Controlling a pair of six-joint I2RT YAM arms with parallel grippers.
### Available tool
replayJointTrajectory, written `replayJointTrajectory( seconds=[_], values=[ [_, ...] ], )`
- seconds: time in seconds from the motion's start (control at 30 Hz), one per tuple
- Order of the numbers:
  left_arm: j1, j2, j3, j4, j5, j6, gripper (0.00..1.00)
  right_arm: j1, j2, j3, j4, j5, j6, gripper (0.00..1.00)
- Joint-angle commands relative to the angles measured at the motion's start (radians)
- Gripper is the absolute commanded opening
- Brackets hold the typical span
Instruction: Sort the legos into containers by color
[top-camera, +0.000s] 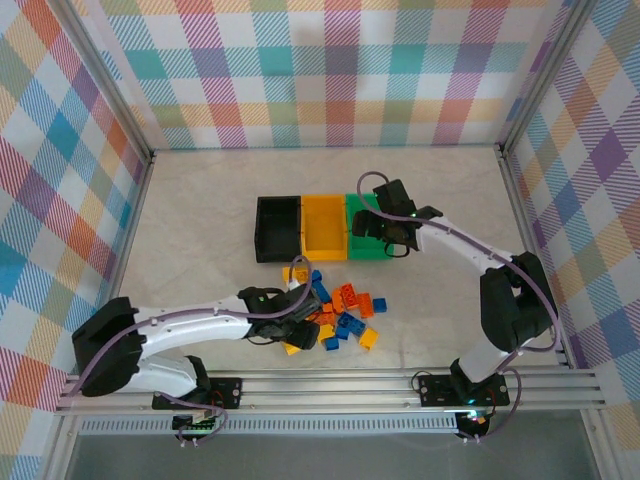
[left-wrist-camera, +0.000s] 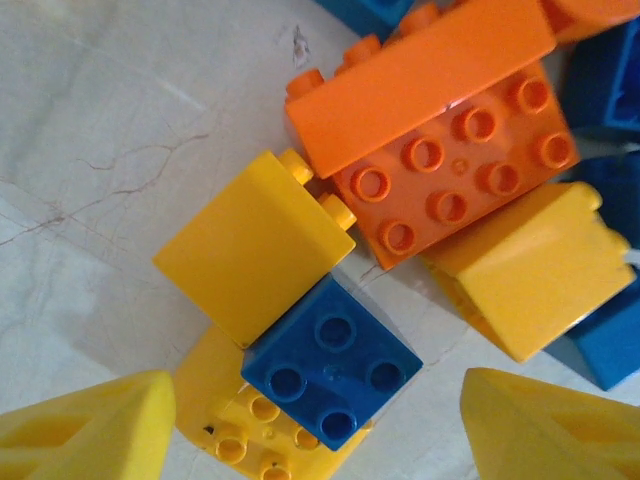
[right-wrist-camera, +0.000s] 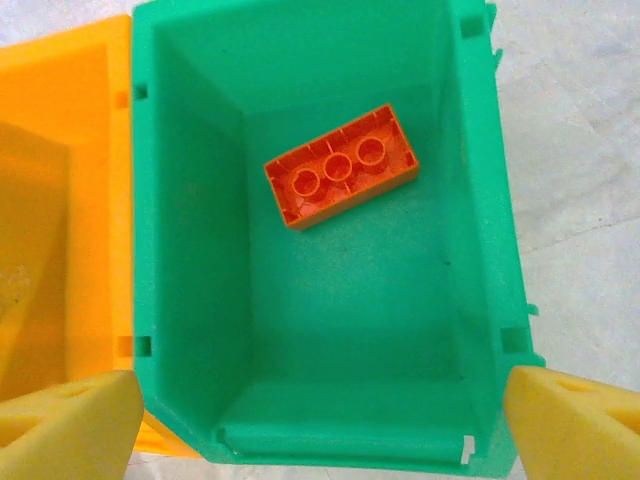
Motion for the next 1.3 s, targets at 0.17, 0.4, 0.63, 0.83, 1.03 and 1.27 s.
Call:
replayJointTrajectory(
  seconds=[0.17,0.4,0.63,0.83,1.03,1.27],
  values=[
    [-0.018,0.088,0.033,-0.020,-0.087,-0.004,0.62,-0.002,-0.064,-0.019,0.038,0.009,0.016,0.93],
    [-0.019,0.112,0.029,0.009,-0.092,0.000,0.58,-0.003,-0.069,-0.023,0.048,0.009,0.017,0.94],
    [-0.017,0.099,0.025,0.013,-0.101,0.002,0.40,-0.003,-0.071,-0.027,0.047,0.016,0.015,0.93],
    [-0.019,0.018,0.043,-0.068,-0.100,-0.017,0.35,-0.008,-0.075,-0.028,0.044,0.015,0.017,0.93],
    [-0.009,-0.106,0.156,-0.174,-0.102,0.002,0.35,-0.010,-0.091,-0.053,0.049,0.010,0.025,0.93],
    [0.228,0.048,0.375,-0.051,-0.032,0.169,0.30,-0.011,-0.128,-0.121,0.051,0.005,0.045,0.93]
  ],
)
